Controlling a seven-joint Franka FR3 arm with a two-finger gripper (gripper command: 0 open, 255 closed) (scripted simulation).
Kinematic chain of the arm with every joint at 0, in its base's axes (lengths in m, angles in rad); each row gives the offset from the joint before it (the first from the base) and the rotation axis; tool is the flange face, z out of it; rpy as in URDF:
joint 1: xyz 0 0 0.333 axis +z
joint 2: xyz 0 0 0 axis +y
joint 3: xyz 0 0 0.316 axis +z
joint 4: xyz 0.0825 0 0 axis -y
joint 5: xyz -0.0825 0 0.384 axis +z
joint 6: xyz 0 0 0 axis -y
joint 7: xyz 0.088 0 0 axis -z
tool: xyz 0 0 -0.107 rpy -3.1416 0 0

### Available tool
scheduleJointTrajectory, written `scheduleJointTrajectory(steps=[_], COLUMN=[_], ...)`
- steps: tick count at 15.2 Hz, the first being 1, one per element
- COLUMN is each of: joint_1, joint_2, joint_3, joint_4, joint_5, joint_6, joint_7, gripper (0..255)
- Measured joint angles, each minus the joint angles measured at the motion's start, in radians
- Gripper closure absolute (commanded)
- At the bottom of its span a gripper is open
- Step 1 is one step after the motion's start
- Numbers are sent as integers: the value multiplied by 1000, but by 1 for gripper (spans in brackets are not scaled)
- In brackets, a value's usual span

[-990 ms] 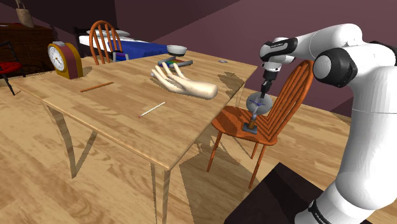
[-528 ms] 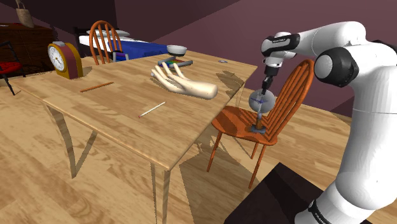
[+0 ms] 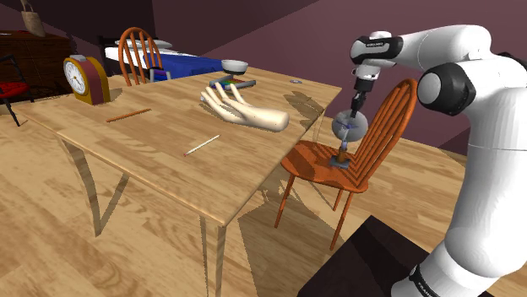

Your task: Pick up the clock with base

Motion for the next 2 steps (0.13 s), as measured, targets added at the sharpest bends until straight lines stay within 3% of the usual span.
scheduleJointTrajectory(steps=[2], joint_1=[-1], joint_2=[-1], joint_3=[0], joint_4=[21], joint_5=[0], joint_6=[-22], joint_7=[2], gripper=[255])
